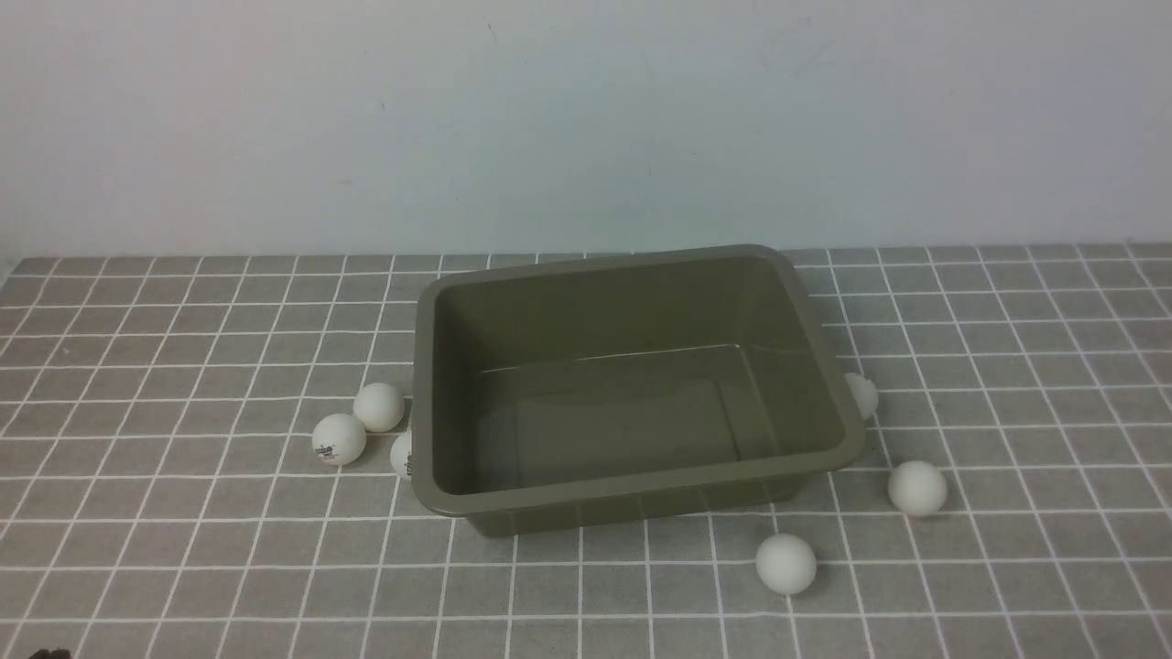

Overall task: Put the table tennis balls into the box on the grey coffee tablecloth.
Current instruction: 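Reach for and grasp a ping pong ball on the table beside the basket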

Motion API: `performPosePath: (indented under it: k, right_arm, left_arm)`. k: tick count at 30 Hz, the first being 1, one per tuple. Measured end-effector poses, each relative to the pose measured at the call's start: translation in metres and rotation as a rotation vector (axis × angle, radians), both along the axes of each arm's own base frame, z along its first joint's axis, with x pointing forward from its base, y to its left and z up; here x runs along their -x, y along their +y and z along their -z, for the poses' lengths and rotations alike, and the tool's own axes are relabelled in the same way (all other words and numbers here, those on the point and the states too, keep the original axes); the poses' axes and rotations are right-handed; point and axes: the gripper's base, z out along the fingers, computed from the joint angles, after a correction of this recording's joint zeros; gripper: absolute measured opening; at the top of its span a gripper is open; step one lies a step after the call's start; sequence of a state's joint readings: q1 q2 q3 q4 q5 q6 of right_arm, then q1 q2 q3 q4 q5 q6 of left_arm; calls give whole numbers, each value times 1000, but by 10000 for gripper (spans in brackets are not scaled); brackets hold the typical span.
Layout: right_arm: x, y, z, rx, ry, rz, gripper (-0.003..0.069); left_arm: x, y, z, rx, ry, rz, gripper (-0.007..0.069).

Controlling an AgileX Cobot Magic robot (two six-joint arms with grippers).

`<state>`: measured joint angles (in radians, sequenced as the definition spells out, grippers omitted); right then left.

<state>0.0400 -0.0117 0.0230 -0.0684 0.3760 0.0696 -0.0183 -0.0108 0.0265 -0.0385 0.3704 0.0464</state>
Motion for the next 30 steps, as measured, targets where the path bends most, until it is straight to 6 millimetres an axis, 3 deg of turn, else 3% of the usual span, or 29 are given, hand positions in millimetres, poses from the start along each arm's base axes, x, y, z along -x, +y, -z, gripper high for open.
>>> performPosePath:
  k: [6, 16, 17, 18, 19, 22, 25, 26, 27, 29, 30]
  right_arm:
    - [0, 0, 0, 0, 0, 0, -15]
    - [0, 0, 0, 0, 0, 0, -15]
    - [0, 0, 0, 0, 0, 0, -15]
    - [0, 0, 0, 0, 0, 0, -15]
    - [0, 0, 0, 0, 0, 0, -15]
    - [-1, 2, -5, -101, -70, -4, -15]
    - [-2, 3, -19, -366, -213, 1, -15]
    - [-2, 2, -23, -435, -250, 4, -15]
    - [-1, 0, -31, -591, -337, 16, -15]
    - [0, -3, -37, -699, -410, 30, -15]
    - [1, -5, -39, -751, -445, 40, -15]
  left_arm:
    - [-2, -1, -6, 48, -74, -7, -5]
    - [3, 11, -61, 488, -701, -99, -5]
    - [5, 12, -65, 512, -734, -100, -5]
    - [8, 13, -82, 547, -780, -89, -5]
    - [8, 13, -82, 547, -780, -89, -5]
    - [2, 6, -120, 557, -635, -52, -5]
    - [-23, -4, -150, 485, -279, -25, -5]
    - [-30, -7, -153, 467, -191, -21, -5]
    - [-55, -12, -151, 390, 95, -9, -5]
    - [-78, -15, -149, 317, 319, 16, -5]
    - [-98, -17, -137, 275, 503, 33, -5]
